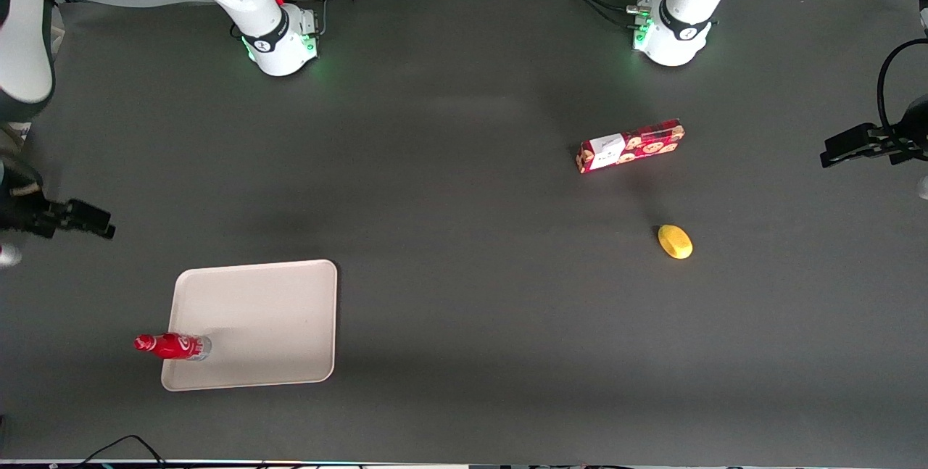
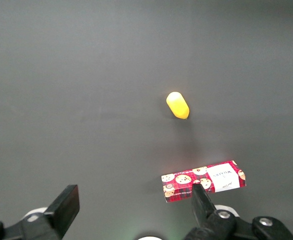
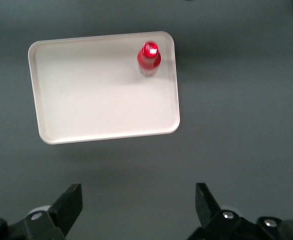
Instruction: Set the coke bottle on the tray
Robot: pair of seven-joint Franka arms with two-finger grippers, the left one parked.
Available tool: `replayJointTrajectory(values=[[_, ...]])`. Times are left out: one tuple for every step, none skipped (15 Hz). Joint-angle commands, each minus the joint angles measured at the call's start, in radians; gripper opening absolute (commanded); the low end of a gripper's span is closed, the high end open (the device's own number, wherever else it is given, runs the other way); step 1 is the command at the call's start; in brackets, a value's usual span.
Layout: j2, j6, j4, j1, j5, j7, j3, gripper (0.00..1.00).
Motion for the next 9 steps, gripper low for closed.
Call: replayJointTrajectory(values=[[-0.202, -0.067, -0.176, 0.062, 0.003, 0.027, -0.043, 1.0], [-0.22, -0.103, -0.175, 0.089, 0.003, 0.027, -0.063, 1.0], [-0.237, -0.123, -0.176, 0.111, 0.005, 0.027, -0.073, 1.0], [-0.242, -0.14, -0.175, 0.114, 0.006, 0.027, -0.073, 1.0], [-0.245, -0.147, -0.176, 0.114, 0.008, 0.027, -0.073, 1.0], [-0.25, -0.155, -0.176, 0.119, 0.009, 0.027, -0.073, 1.0], [-0.25, -0.166, -0.176, 0.122, 0.021, 0.029, -0.074, 1.0], [-0.251, -0.166, -0.176, 0.122, 0.035, 0.029, -0.076, 1.0], [-0.259, -0.169, -0.176, 0.122, 0.044, 0.033, -0.076, 1.0]])
